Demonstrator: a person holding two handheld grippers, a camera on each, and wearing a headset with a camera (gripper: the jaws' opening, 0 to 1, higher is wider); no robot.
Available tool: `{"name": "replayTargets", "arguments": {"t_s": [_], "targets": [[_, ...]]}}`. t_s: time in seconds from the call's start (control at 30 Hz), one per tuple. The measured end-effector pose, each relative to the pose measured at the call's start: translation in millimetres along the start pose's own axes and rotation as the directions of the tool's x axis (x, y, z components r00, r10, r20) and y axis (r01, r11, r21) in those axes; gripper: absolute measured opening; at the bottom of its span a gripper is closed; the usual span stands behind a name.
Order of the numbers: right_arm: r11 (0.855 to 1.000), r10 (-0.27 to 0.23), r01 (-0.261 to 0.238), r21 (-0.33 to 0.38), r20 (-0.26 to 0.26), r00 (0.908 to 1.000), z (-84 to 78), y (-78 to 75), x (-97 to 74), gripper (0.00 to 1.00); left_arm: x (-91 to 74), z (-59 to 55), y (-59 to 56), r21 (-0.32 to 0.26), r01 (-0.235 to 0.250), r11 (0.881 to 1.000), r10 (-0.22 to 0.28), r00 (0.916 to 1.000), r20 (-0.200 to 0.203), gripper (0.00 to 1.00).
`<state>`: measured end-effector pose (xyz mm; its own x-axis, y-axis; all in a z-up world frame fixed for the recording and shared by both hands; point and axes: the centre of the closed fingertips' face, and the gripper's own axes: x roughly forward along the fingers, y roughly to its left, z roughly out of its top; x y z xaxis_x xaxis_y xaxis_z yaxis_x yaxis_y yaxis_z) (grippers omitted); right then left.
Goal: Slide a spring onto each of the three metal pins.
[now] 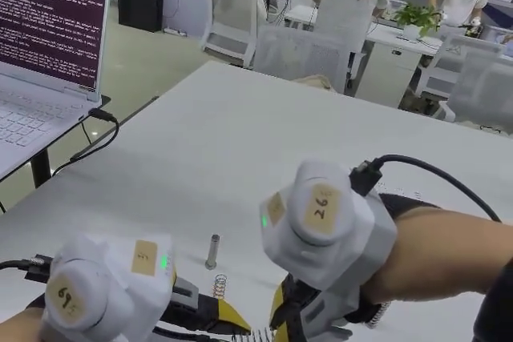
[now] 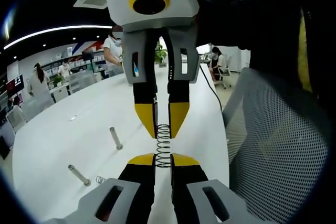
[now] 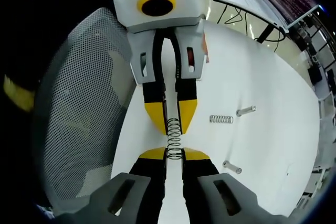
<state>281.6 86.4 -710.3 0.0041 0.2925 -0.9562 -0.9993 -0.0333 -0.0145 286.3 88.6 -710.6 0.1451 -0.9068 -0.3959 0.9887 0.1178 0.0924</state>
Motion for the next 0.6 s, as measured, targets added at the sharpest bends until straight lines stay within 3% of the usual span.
{"name": "replayTargets", "arguments": {"t_s": [0.6], "targets": [[0.999, -0.027, 0.029, -0.02, 0.092, 0.9954, 25.5, -1.5, -15.5, 0.07, -1.3, 2.7, 2.8, 0.002, -0.011, 1.0, 0.011, 0.9999, 0.012, 0.03]]}}
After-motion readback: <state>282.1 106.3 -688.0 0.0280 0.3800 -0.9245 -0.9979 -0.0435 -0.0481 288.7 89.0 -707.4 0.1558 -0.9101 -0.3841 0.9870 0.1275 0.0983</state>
